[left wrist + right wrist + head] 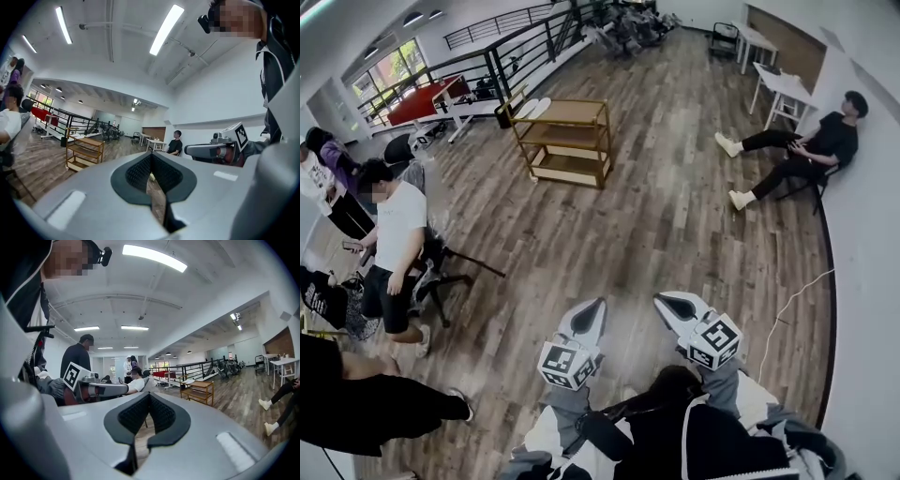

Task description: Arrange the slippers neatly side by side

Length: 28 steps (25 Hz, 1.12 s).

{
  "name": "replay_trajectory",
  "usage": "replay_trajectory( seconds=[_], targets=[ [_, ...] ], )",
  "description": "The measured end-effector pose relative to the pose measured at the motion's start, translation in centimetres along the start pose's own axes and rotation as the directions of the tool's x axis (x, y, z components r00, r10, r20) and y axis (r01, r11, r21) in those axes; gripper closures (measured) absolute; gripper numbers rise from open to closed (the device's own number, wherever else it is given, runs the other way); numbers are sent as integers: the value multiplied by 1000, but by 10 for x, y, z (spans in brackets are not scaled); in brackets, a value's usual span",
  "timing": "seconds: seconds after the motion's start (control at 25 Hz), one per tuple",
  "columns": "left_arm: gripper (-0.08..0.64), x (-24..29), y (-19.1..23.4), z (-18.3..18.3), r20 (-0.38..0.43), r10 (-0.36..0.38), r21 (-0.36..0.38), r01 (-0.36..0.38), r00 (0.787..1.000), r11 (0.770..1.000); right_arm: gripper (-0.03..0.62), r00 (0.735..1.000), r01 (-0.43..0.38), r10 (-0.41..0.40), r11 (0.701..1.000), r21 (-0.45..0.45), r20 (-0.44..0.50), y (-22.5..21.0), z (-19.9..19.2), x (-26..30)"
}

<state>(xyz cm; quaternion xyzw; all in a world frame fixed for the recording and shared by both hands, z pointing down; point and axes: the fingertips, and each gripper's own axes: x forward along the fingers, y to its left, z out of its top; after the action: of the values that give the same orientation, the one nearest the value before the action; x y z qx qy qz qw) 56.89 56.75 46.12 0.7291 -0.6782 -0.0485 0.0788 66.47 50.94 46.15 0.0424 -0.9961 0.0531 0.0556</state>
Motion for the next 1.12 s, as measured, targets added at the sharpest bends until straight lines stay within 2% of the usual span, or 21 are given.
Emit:
replay_trajectory(
  seconds=[0.28,0.52,0.72,0.88,1.12],
  targets=[
    [548,43,74,0,-2,41,-24,-41,999,999,588,999,-49,49,999,1,-20,-45,2,83],
    [548,116,143,20,2,113,-5,-113,994,994,588,991,-136,136,991,-11,-4,-119,18,164],
    [548,187,191,53,19,143,28,-143,990,989,588,981,-190,190,982,-26,25,-186,53,222],
    [548,227,226,67,39,173,37,-174,984,984,588,977,-209,211,977,-37,38,-226,65,259],
    [548,265,265,71,30,188,36,-189,982,981,588,976,-214,214,977,-20,45,-263,72,299]
  ],
)
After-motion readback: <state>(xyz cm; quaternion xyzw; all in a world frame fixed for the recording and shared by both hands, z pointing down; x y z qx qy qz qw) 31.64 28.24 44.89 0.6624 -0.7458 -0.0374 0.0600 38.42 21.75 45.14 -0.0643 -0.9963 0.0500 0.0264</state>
